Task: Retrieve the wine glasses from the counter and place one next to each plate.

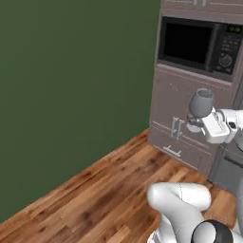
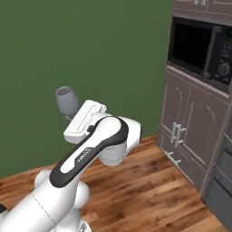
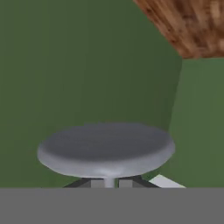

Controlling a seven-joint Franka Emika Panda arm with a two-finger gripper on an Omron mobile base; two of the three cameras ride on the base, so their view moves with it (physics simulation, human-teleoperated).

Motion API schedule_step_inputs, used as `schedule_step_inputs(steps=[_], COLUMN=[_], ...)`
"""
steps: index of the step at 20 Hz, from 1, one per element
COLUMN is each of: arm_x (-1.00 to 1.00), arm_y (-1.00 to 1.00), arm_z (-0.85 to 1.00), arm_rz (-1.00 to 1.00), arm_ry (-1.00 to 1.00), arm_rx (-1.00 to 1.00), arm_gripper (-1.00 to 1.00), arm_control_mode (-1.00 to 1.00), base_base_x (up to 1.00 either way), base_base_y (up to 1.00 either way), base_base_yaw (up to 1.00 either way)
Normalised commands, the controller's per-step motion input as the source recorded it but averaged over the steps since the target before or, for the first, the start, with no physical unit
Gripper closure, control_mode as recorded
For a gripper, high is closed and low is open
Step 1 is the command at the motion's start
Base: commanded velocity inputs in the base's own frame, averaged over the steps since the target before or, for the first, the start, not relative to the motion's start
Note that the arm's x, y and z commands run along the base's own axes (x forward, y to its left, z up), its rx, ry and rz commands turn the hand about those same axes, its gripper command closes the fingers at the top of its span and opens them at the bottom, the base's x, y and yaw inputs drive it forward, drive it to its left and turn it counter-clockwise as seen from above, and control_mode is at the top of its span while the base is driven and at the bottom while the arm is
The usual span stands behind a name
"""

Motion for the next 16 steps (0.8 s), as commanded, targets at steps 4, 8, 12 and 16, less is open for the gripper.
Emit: schedule_step_inputs(steps=[4,8,12,16], arm_x=[0.00,0.00,0.00,0.00], arm_y=[0.00,0.00,0.00,0.00], arm_z=[0.00,0.00,0.00,0.00], arm_rz=[0.00,0.00,0.00,0.00], arm_ry=[0.00,0.00,0.00,0.00], arm_rx=[0.00,0.00,0.00,0.00], arm_gripper=[1.00,1.00,1.00,1.00], arm_control_mode=[1.00,1.00,1.00,1.00], base_base_x=[-0.01,0.00,0.00,0.00], base_base_y=[0.23,0.23,0.26,0.29], base_base_yaw=[0.95,0.94,0.93,0.90])
